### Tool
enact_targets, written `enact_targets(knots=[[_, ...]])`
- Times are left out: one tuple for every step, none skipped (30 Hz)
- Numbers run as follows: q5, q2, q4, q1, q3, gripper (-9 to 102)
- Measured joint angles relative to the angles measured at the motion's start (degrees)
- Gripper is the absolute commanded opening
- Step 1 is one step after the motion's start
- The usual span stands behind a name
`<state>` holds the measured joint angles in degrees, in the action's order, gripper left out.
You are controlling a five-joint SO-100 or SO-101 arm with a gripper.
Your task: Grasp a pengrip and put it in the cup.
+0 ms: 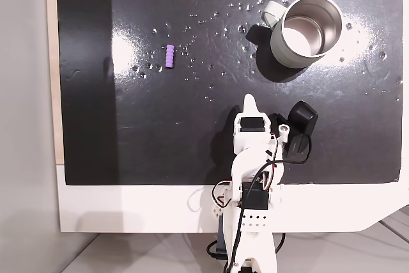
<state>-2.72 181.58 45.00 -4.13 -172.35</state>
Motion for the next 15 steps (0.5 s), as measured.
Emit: enact_targets(knots=[[0.0,0.0,-0.1,0.0,0.0,0],[0.0,0.0,-0.3,0.0,0.0,0],[0.0,0.0,-0.4,0.0,0.0,0],[0.0,0.0,-0.6,0.0,0.0,0],[0.0,0.0,-0.7,0.0,0.0,0],[0.0,0.0,-0.7,0.0,0.0,0],[0.0,0.0,-0.7,0.0,0.0,0],[0.0,0.0,-0.7,0.0,0.0,0],[0.0,0.0,-0.7,0.1,0.0,0],[0.0,0.0,-0.7,0.1,0.0,0],[0.0,0.0,-0.7,0.1,0.0,0],[0.0,0.0,-0.7,0.1,0.0,0],[0.0,0.0,-0.4,0.1,0.0,0],[0.0,0.0,0.4,0.1,0.2,0],[-0.4,0.0,1.5,0.1,0.8,0]])
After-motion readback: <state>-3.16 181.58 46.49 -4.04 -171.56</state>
